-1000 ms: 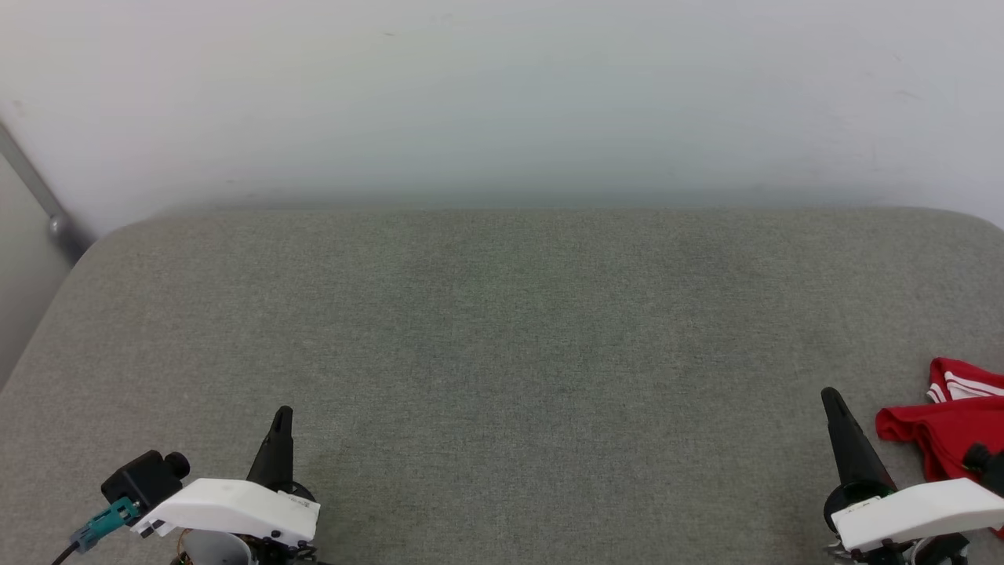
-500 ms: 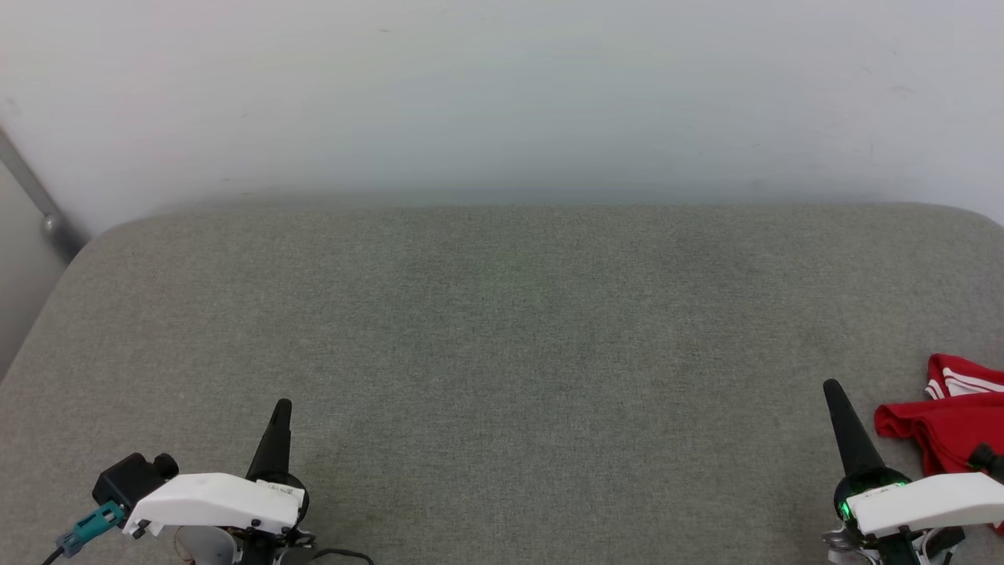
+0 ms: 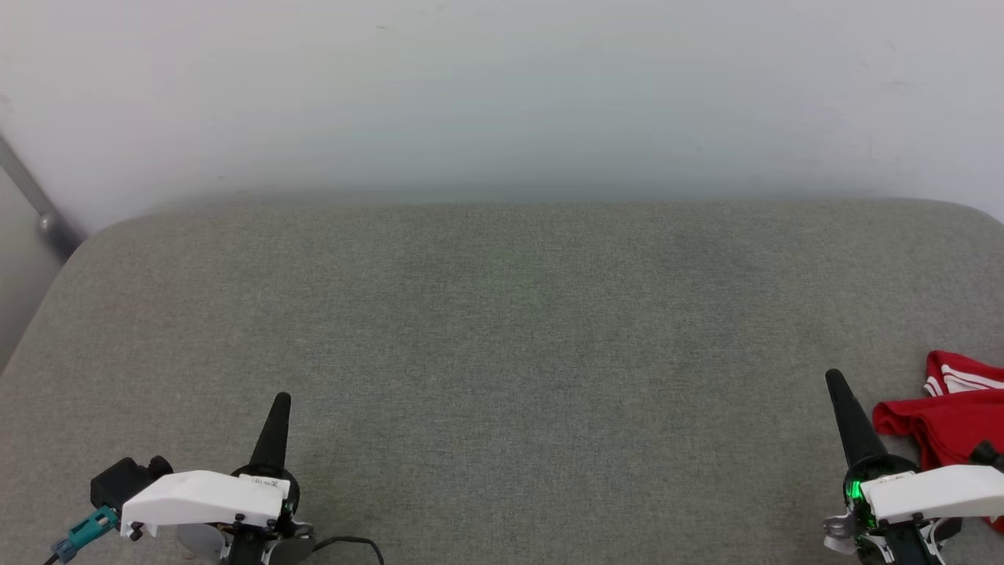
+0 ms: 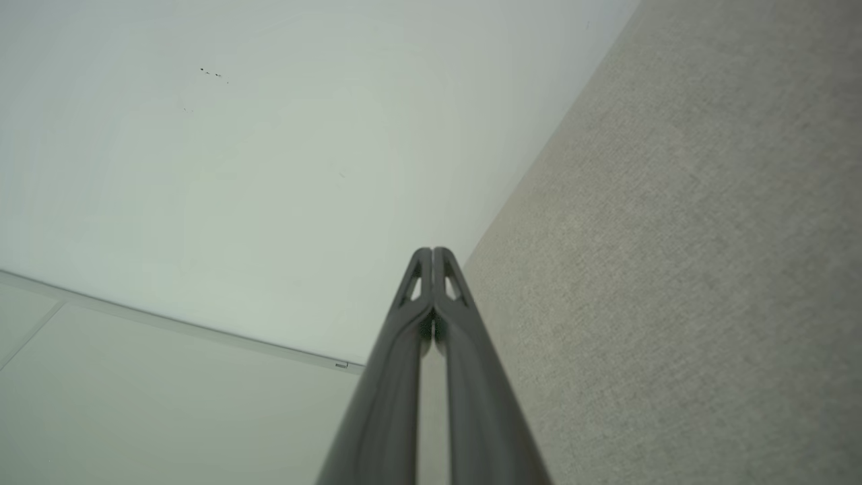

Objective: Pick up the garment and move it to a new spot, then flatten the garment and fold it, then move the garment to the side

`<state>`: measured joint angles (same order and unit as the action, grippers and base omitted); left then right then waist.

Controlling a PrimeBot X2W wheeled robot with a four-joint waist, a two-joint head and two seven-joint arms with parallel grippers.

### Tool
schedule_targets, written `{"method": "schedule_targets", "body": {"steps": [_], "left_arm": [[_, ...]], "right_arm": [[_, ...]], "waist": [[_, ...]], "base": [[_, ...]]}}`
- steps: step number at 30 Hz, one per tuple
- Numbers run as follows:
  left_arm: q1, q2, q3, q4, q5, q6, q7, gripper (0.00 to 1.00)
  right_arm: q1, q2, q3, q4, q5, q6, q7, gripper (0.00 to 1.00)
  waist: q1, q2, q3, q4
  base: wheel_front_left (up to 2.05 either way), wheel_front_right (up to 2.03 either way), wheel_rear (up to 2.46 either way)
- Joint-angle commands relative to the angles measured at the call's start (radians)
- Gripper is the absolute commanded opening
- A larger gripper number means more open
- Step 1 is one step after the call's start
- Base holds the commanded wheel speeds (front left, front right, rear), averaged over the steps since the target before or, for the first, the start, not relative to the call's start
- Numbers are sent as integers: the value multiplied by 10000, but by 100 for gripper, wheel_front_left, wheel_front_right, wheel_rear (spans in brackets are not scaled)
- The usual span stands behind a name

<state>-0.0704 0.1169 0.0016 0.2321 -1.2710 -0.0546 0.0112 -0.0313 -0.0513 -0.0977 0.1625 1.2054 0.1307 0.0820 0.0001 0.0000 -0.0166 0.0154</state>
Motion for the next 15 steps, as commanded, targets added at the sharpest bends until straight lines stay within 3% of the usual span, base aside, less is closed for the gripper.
{"method": "schedule_targets", "body": {"steps": [1,15], "left_arm": [[-245,-14,89,-47,-173,-98,54,0],[-308,-228,442,14,-1254,-328,392,0]], "right_arm": [[-241,3,-21,-22,218,1,48,0],[-433,7,-73,259,1491,1,141,0]], "waist": [[-1,0,4,-3],[-1,0,59,-46]], "base": [[0,0,0],[0,0,0]]}}
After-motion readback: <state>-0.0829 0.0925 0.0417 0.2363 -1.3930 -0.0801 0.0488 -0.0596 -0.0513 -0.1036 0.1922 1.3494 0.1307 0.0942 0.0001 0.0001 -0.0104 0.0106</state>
